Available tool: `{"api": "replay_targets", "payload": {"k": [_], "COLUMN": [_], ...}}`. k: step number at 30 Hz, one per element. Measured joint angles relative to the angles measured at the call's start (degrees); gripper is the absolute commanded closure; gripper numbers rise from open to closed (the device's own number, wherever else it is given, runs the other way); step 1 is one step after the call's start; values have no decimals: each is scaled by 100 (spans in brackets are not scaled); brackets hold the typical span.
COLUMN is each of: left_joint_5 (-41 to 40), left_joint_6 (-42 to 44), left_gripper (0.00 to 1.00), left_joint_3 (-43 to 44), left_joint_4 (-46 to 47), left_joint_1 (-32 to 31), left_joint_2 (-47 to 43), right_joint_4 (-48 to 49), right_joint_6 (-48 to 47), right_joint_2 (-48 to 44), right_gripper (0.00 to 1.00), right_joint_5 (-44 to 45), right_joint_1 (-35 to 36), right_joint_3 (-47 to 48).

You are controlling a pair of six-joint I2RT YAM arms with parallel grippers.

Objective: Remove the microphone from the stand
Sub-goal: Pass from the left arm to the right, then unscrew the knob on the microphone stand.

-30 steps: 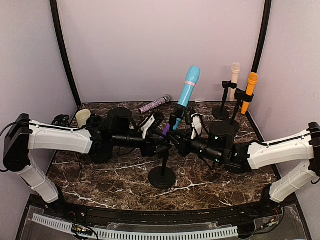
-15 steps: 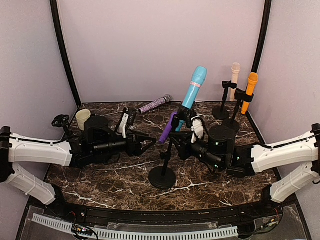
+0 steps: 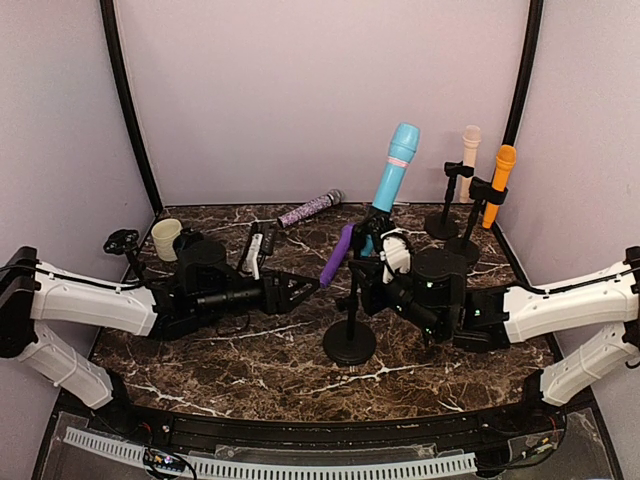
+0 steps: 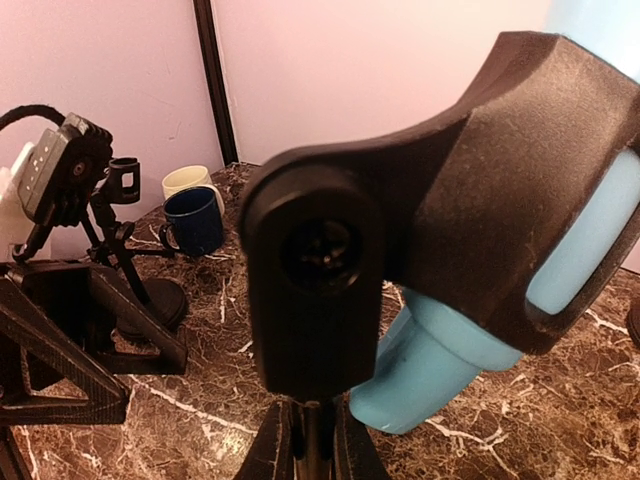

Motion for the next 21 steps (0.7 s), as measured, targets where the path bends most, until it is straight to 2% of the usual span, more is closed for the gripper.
{"api": "replay_targets", "payload": {"k": [11, 21], "left_joint_5": [146, 101], "left_joint_6": [-229, -492], "left_gripper": [42, 44], "left_joint_3": [221, 518], "left_joint_4": [227, 343], "left_joint_1": [-310, -391], "left_joint_2": [916, 1298], "right_joint_4": [166, 166], "right_joint_6": [116, 131], "right_joint_2": [-92, -94], "right_gripper": [100, 100], "right_joint_5": [44, 44], "right_joint_1": [2, 2], "right_joint_3": [-170, -173]}}
